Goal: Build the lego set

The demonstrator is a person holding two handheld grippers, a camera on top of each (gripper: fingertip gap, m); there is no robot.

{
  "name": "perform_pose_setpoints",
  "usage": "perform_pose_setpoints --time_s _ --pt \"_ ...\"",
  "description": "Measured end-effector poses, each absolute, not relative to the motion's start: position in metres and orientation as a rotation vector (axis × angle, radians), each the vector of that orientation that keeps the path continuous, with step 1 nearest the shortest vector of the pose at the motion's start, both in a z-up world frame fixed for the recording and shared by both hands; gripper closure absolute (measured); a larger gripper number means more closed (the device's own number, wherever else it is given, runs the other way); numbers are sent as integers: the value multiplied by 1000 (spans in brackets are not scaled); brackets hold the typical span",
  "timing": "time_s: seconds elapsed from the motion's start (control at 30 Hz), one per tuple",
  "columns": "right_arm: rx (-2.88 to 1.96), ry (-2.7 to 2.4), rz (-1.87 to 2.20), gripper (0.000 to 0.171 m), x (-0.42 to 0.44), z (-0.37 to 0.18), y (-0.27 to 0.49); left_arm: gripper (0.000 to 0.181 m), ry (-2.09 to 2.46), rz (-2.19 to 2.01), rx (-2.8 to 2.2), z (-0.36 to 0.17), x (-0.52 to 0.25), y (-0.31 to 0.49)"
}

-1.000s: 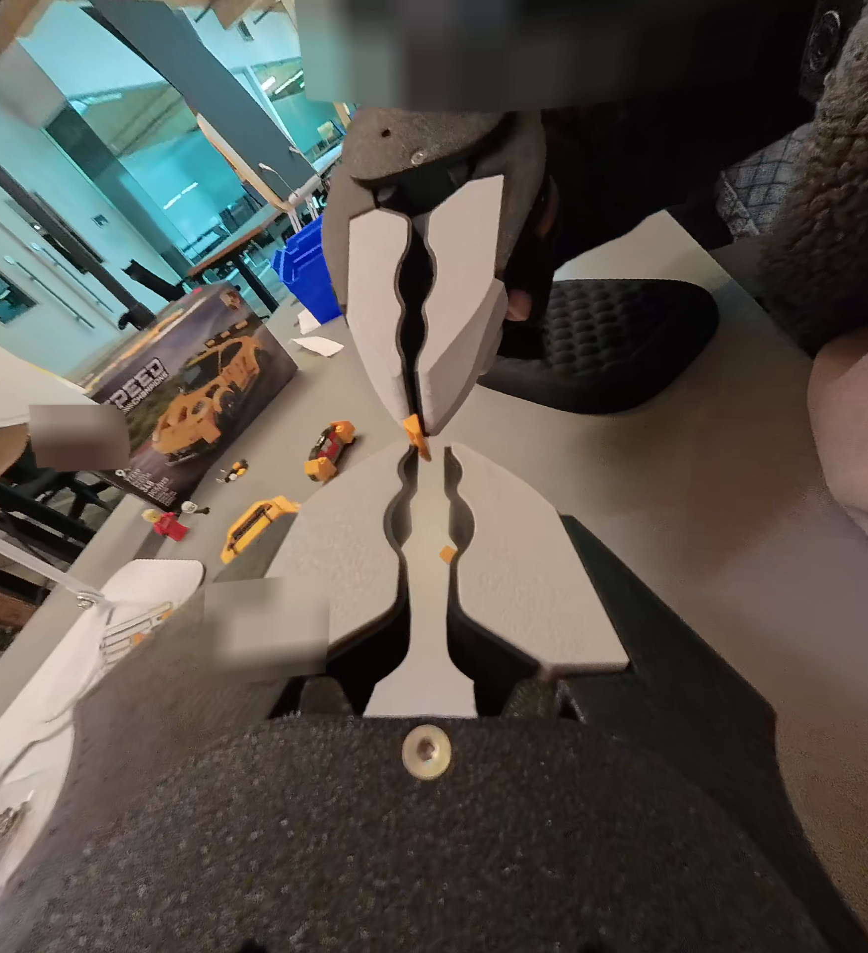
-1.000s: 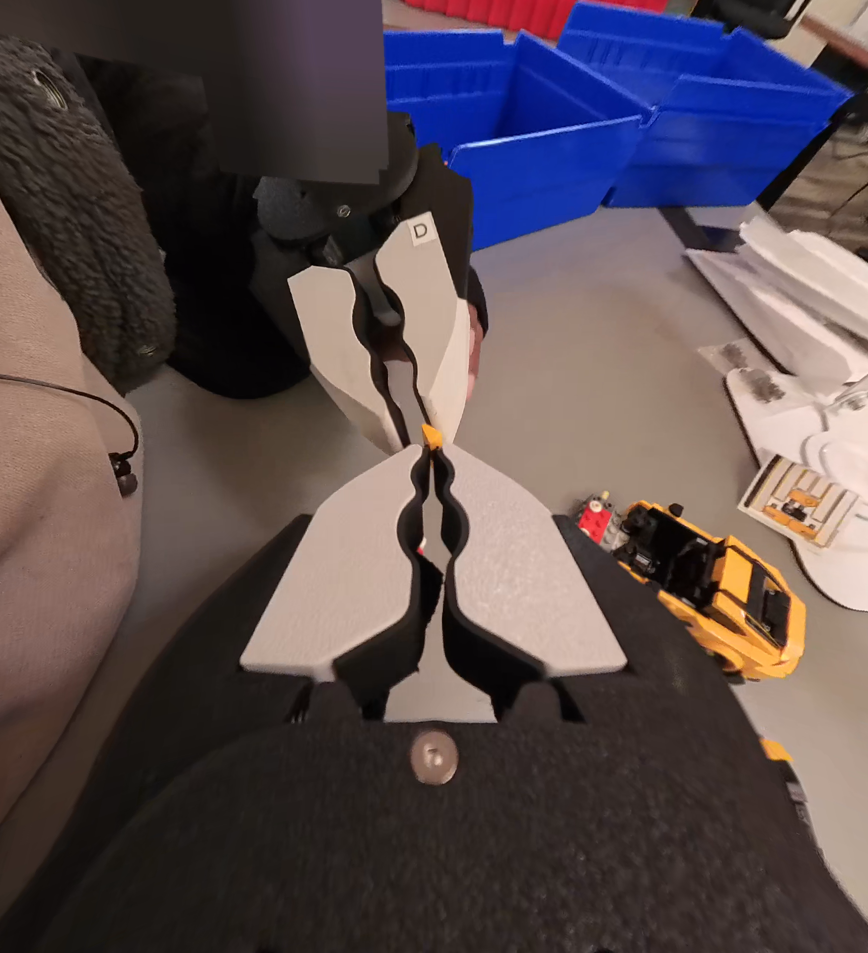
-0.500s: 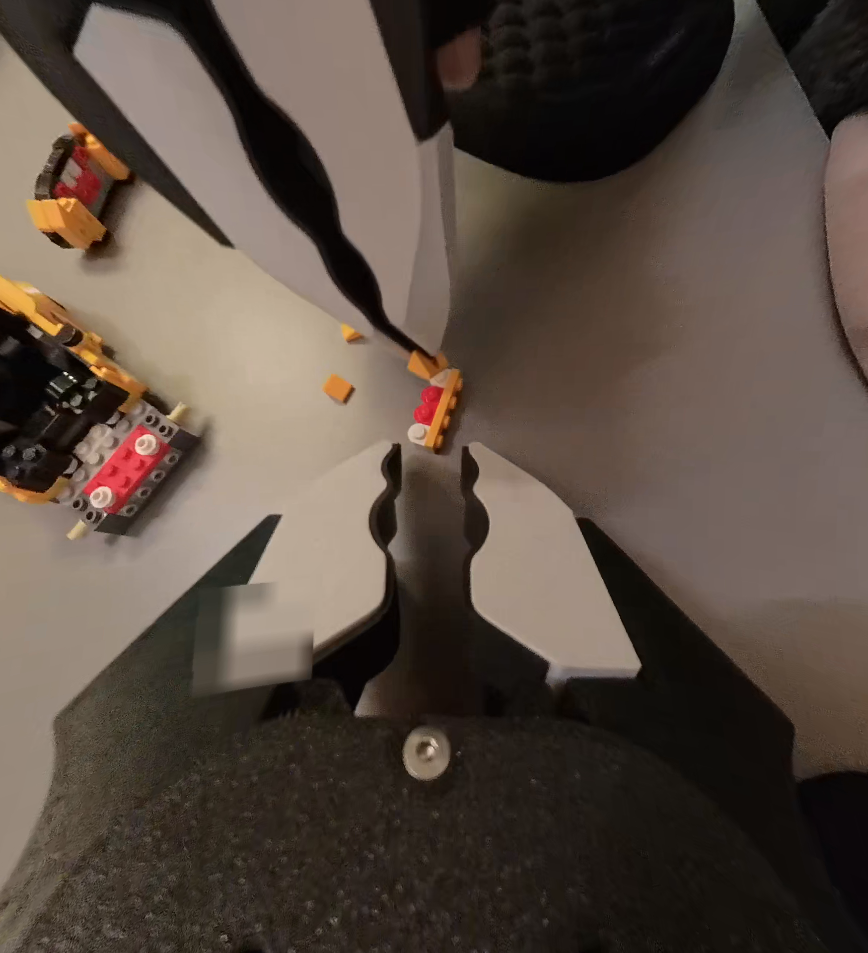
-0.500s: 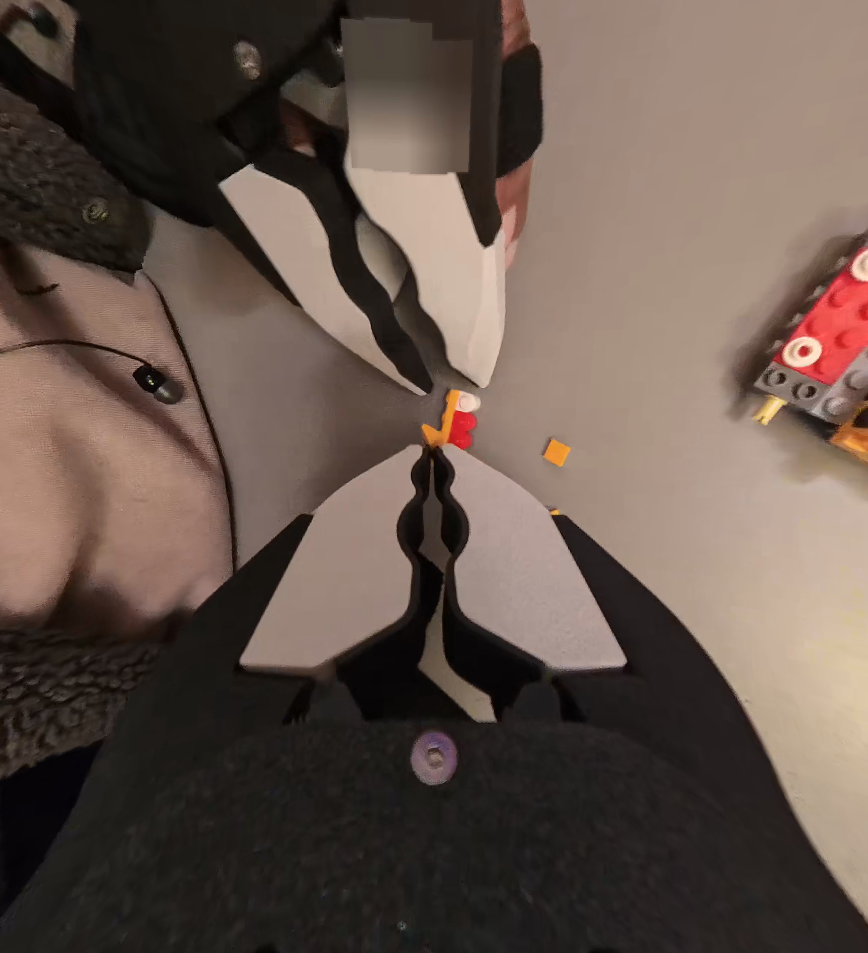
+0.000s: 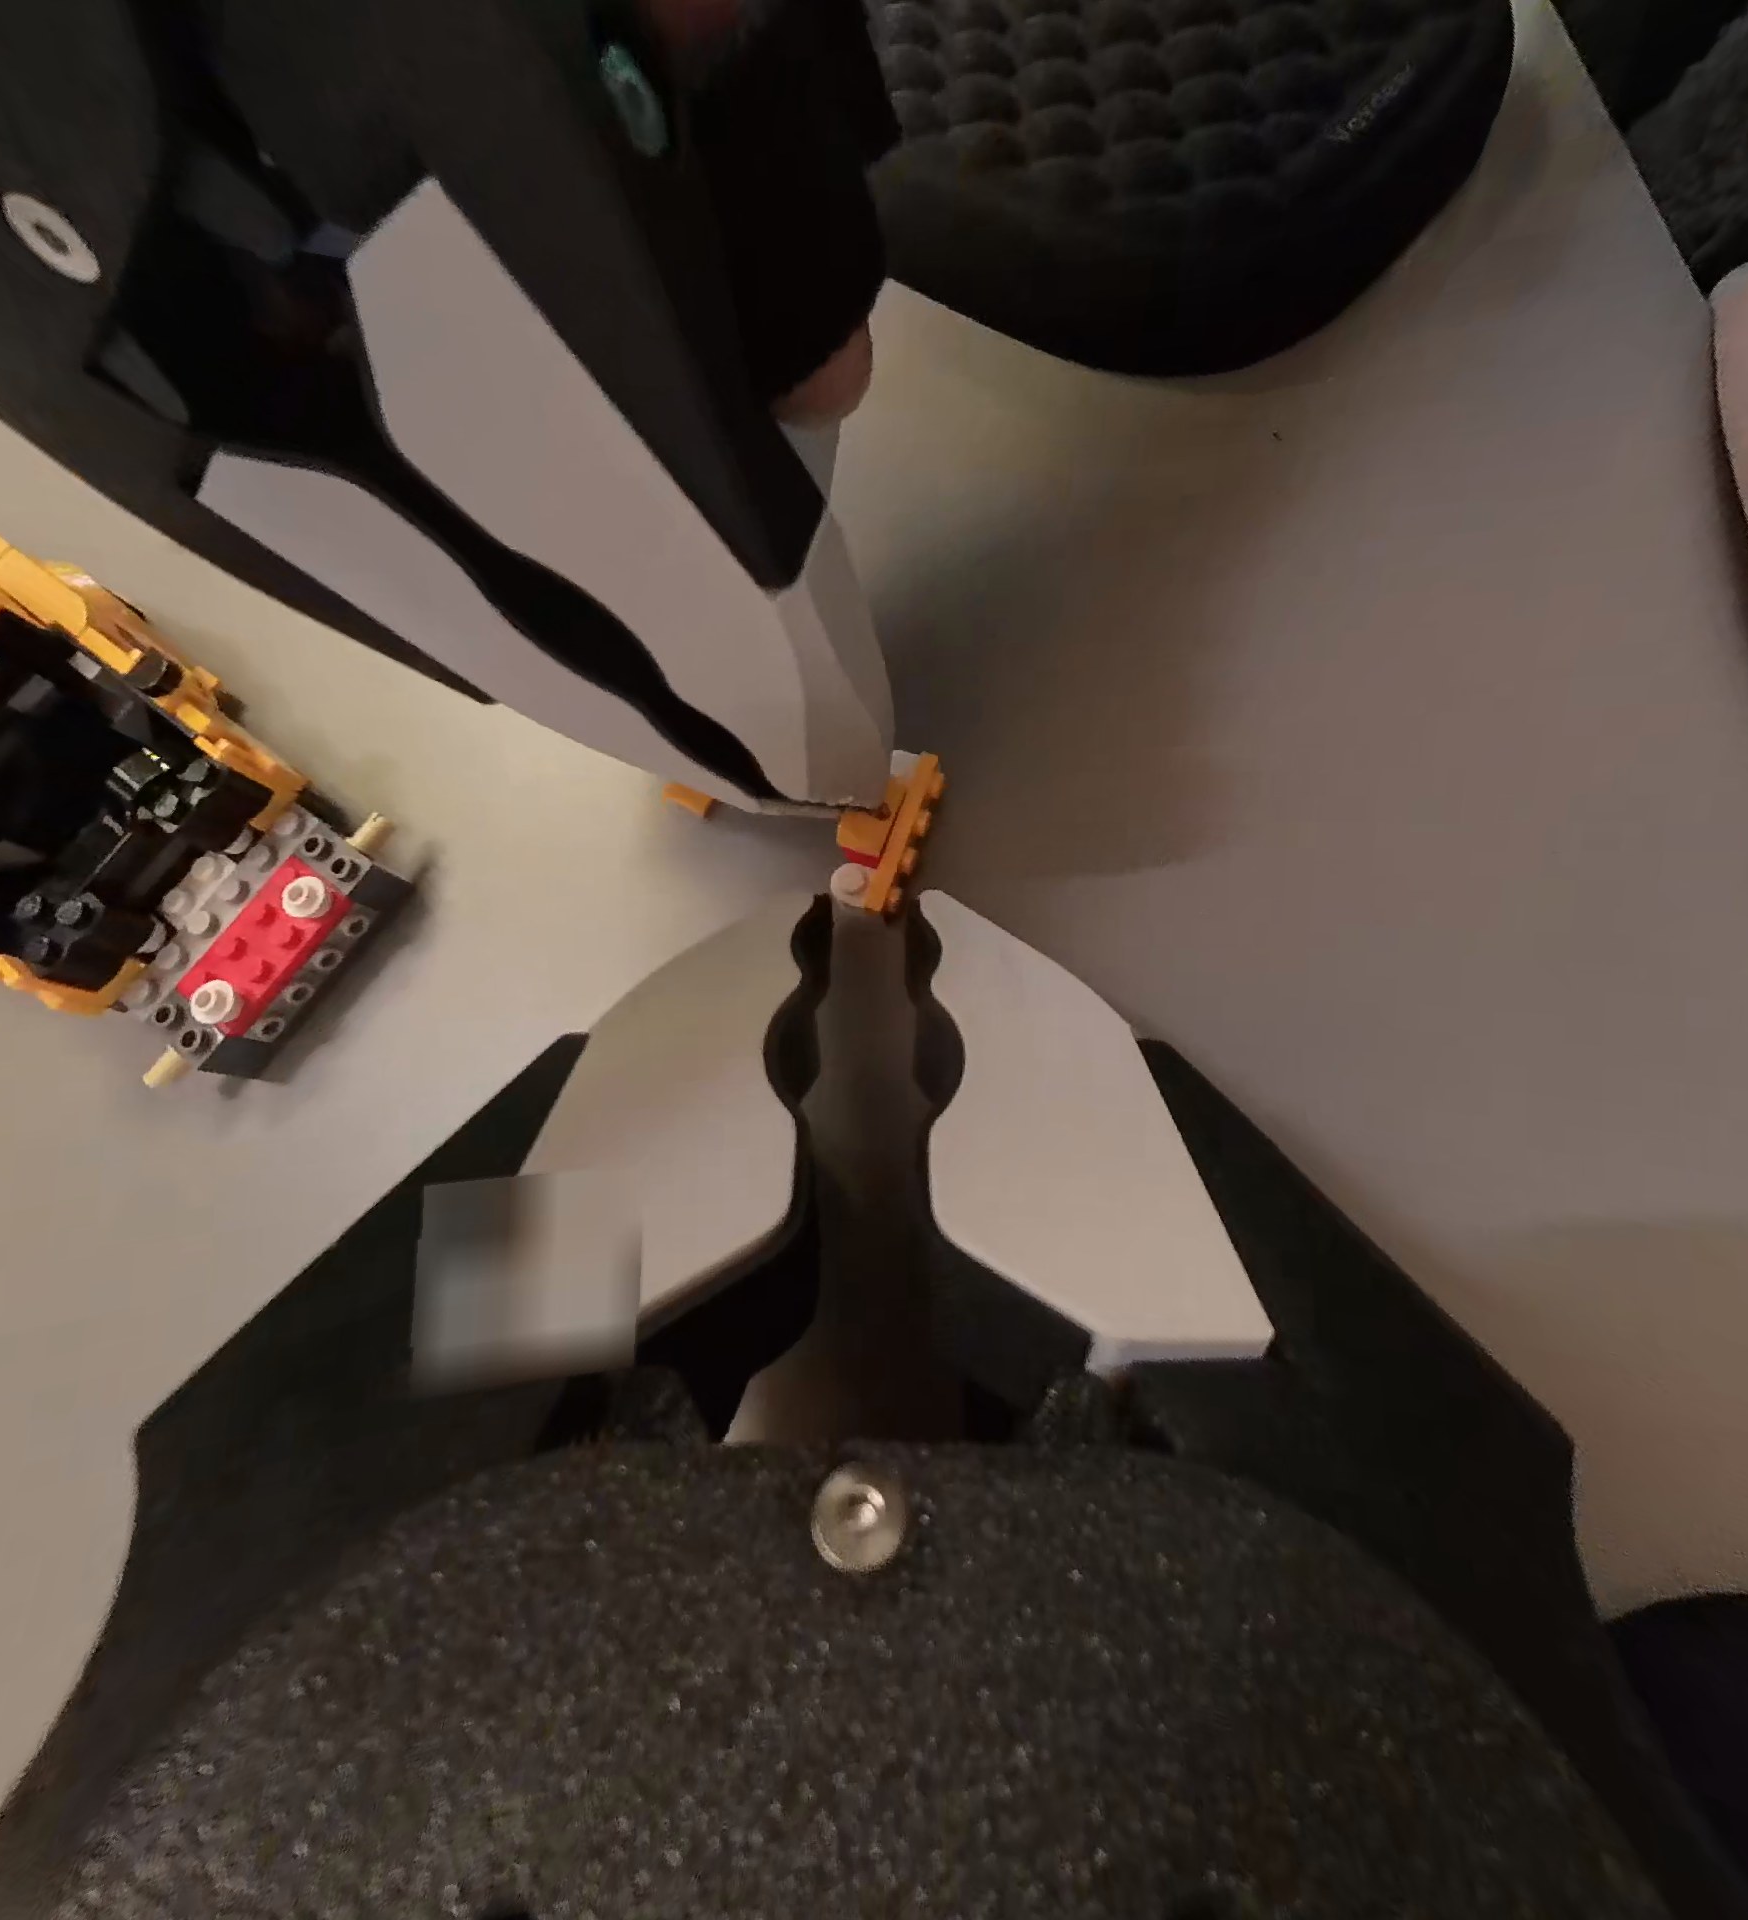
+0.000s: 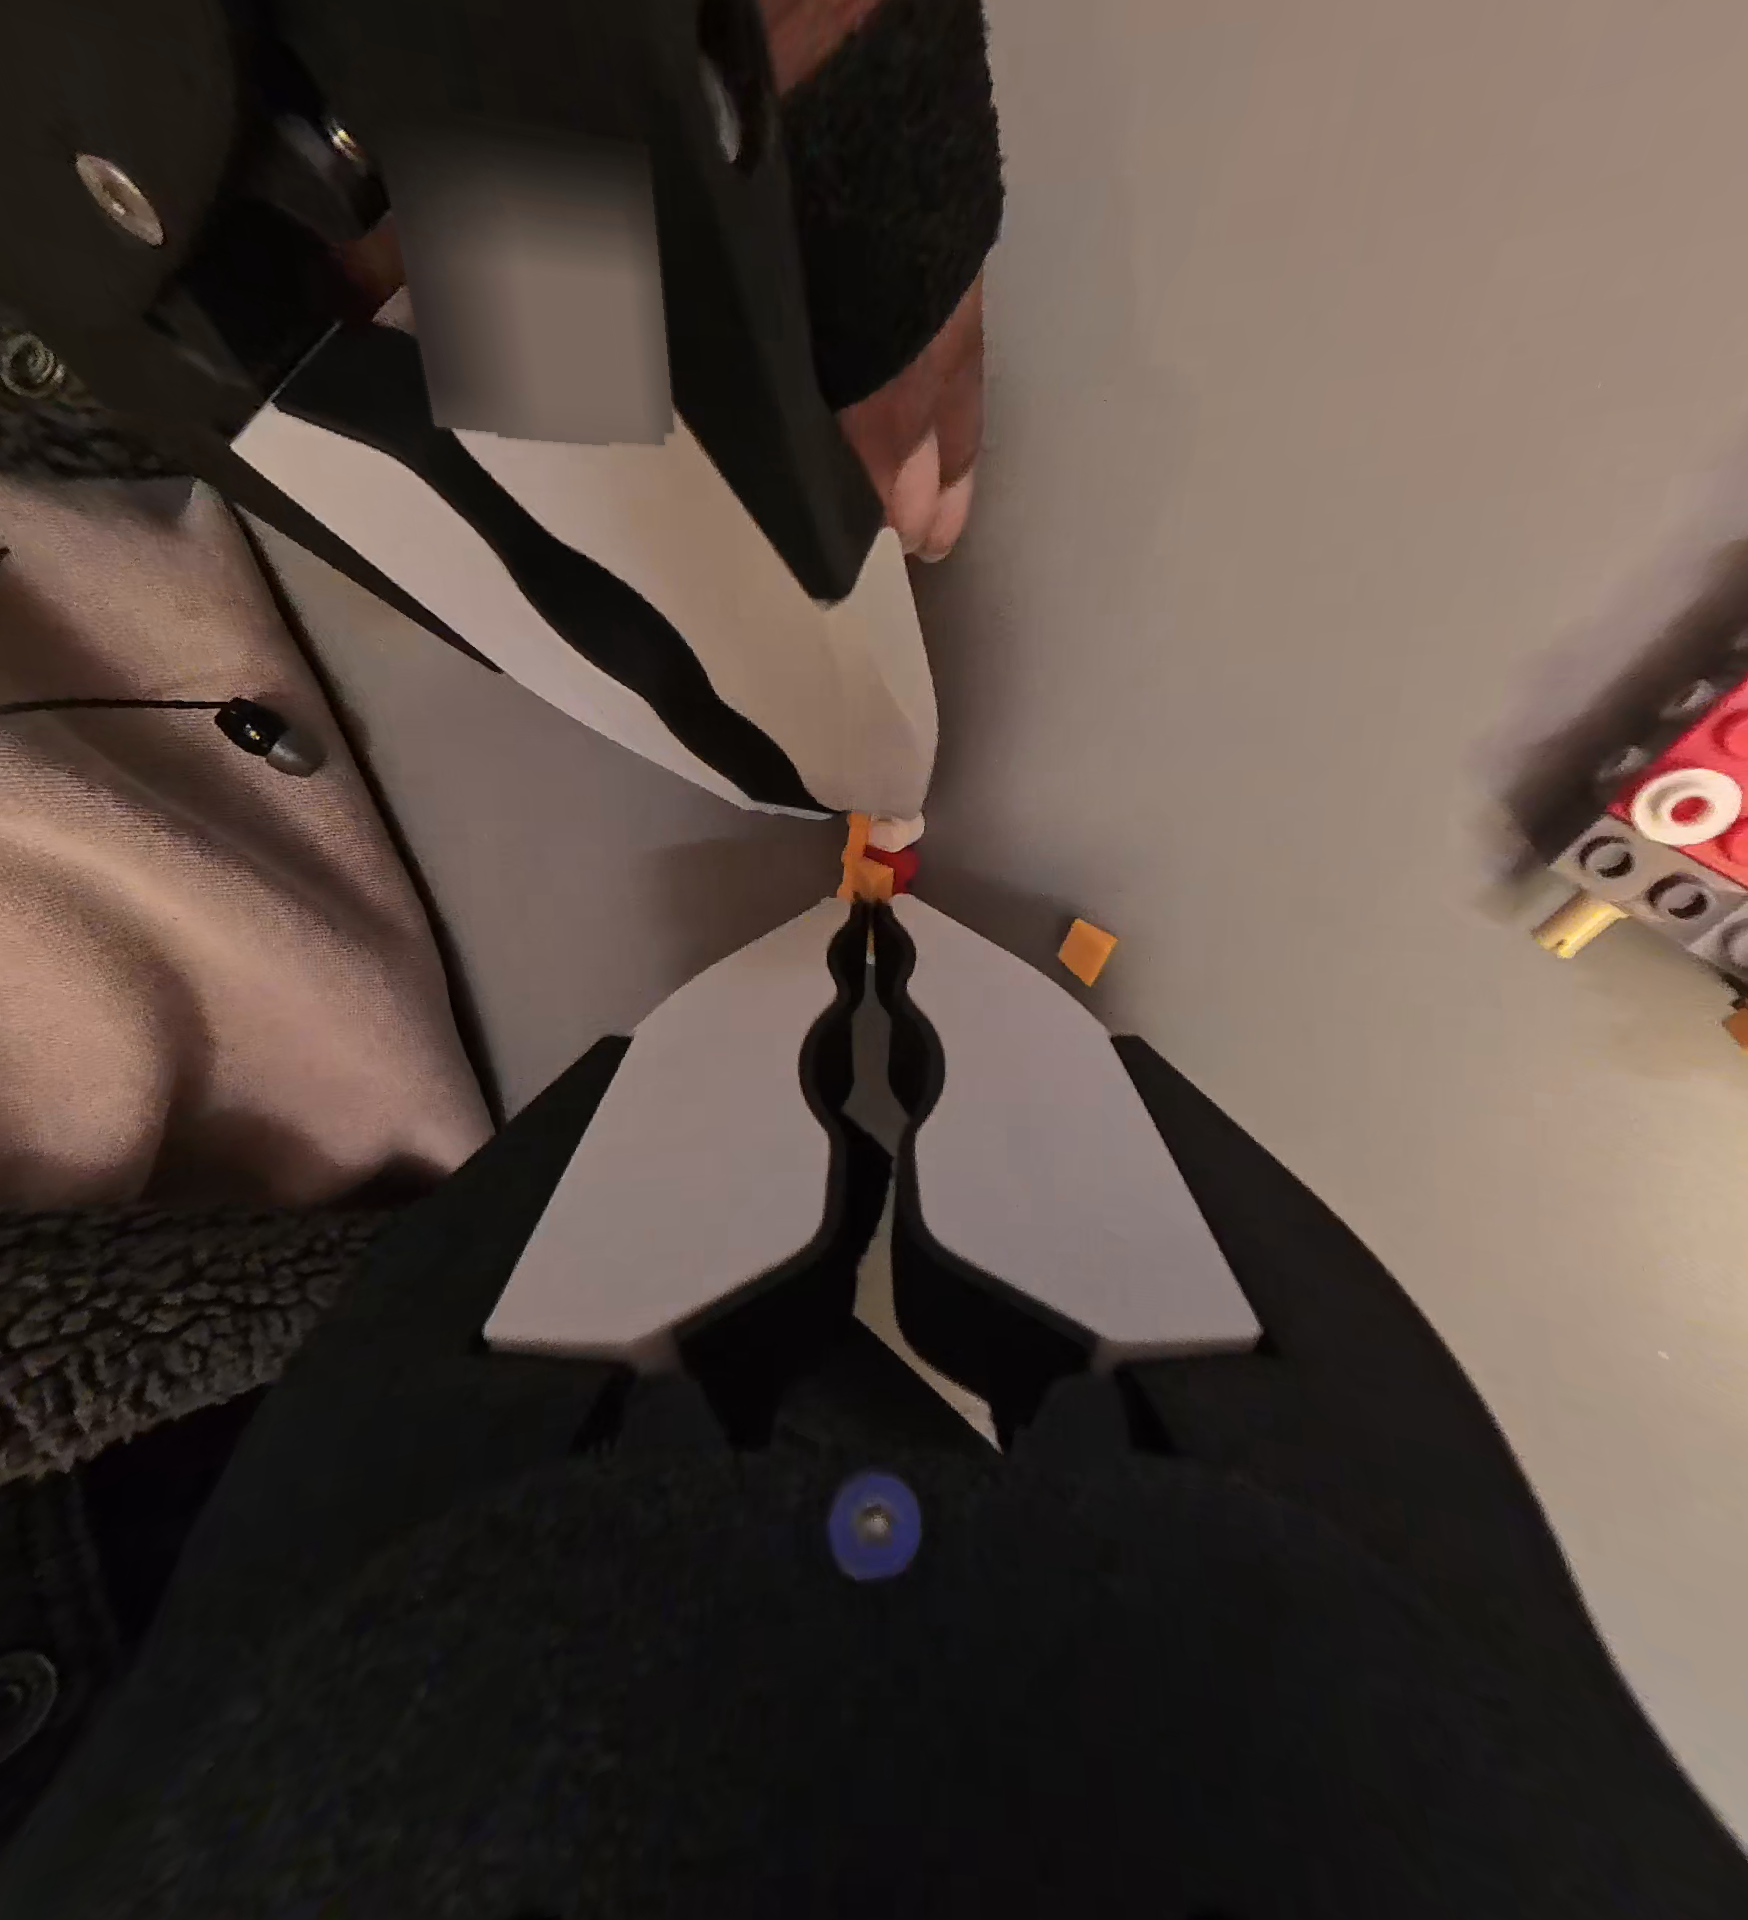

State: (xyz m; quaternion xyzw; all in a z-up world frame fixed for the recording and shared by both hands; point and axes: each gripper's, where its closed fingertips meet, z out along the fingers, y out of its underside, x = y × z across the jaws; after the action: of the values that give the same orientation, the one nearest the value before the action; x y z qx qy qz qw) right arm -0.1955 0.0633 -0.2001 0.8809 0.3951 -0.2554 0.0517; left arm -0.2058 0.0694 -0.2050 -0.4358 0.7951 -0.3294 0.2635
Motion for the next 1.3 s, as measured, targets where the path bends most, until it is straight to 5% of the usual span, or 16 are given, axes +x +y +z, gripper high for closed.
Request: perform_pose_setpoints --time_s 1.3 --pt "2949 887 -600 167 -202 -204 59 170 2136 -845 -1196 -206 -207 64"
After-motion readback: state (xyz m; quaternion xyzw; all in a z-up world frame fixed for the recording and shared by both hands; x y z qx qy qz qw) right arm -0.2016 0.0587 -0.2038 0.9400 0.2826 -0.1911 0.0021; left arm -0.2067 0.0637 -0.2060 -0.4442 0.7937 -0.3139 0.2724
